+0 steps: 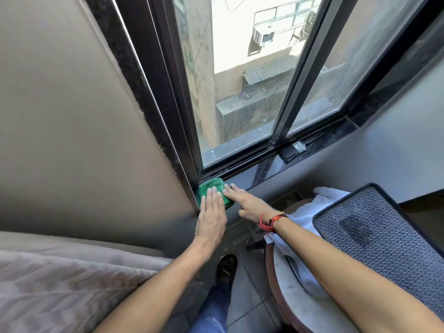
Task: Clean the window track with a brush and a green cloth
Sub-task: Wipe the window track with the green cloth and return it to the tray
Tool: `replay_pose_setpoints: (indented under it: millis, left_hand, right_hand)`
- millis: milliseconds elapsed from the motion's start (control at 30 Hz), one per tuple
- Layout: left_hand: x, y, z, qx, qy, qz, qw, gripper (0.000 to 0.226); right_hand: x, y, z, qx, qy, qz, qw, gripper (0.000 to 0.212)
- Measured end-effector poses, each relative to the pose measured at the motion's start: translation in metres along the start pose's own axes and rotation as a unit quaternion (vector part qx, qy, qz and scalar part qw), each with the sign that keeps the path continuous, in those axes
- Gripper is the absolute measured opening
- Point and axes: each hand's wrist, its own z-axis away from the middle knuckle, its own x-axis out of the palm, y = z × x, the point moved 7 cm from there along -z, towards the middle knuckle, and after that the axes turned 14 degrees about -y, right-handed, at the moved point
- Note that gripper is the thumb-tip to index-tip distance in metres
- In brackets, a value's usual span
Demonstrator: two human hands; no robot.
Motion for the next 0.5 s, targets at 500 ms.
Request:
replay_pose_setpoints:
  millis: [500]
  left_hand:
    - [-0.042, 0.050, -0.052, 0.104, -0.033, 0.066, 0.992, 0.100]
  right_hand:
    - [-0.046, 0.113, 0.058, 0.142, 0.229, -0.229, 0.935, 0.062]
